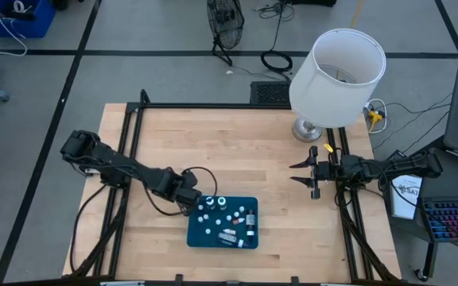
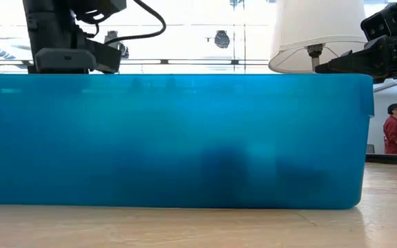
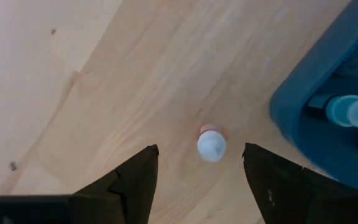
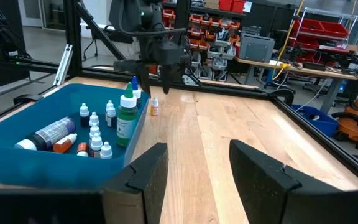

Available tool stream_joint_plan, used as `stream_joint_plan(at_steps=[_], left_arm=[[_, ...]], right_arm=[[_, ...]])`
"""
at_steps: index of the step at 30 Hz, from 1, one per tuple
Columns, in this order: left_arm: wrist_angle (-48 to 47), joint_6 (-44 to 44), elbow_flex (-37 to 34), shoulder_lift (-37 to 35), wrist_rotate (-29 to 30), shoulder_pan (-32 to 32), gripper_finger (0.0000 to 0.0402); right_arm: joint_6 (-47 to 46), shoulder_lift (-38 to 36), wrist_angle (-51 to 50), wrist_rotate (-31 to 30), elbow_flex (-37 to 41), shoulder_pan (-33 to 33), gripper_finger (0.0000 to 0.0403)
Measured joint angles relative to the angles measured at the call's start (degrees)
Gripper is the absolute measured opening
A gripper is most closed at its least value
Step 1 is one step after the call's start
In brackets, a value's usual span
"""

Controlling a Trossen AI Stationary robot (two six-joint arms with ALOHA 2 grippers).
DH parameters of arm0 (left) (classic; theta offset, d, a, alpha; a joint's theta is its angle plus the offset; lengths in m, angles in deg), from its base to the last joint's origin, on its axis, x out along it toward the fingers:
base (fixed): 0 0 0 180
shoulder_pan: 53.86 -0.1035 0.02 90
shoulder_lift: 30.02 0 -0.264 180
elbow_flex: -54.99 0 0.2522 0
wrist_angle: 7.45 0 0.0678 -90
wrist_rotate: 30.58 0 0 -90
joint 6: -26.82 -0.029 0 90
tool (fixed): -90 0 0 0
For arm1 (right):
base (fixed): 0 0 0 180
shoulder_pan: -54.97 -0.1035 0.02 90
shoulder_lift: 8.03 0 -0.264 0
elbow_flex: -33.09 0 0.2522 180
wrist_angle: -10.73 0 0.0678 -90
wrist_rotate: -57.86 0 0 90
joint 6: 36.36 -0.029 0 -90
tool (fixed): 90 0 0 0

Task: Pick & Place food coloring
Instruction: Put the orange food coloring bottle into the blue container

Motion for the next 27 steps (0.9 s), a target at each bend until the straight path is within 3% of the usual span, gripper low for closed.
stream_joint_plan(at_steps=[9, 27], left_arm=[[6.2, -0.9, -3.1, 0.0, -1.1, -0.6, 0.0224], [7.2, -1.1, -4.5, 0.0, -4.3, -2.7, 0.0190]], right_arm=[[0.0, 0.0, 0.0, 0.0, 0.0, 0.0, 0.0161], [0.0, 0.0, 0.0, 0.0, 0.0, 0.0, 0.0162]])
